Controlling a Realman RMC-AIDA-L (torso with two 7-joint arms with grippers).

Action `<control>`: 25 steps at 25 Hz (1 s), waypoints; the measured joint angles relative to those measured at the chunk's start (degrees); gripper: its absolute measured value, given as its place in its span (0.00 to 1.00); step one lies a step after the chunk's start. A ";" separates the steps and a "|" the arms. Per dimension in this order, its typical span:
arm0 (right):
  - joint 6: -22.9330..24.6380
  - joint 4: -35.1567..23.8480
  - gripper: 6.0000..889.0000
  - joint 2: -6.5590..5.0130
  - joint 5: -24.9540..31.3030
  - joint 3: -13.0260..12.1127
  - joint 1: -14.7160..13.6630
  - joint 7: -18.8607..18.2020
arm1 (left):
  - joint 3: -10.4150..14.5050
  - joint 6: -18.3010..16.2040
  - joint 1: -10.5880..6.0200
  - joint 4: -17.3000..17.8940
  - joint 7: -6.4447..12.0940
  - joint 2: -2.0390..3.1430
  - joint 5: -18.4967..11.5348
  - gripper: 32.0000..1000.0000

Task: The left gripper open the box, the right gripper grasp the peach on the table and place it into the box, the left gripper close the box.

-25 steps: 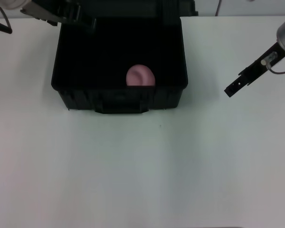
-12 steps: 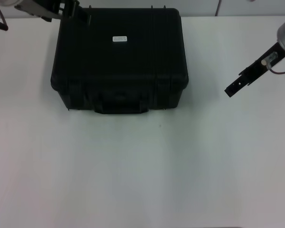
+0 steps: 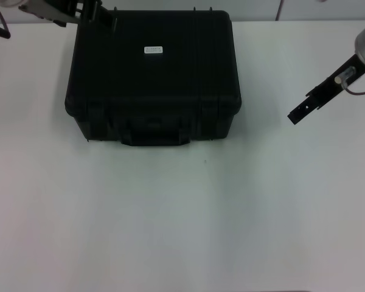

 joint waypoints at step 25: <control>0.00 0.00 0.97 0.00 0.00 0.00 0.00 0.00 | 0.71 0.00 0.00 0.03 -0.03 0.09 -0.08 0.83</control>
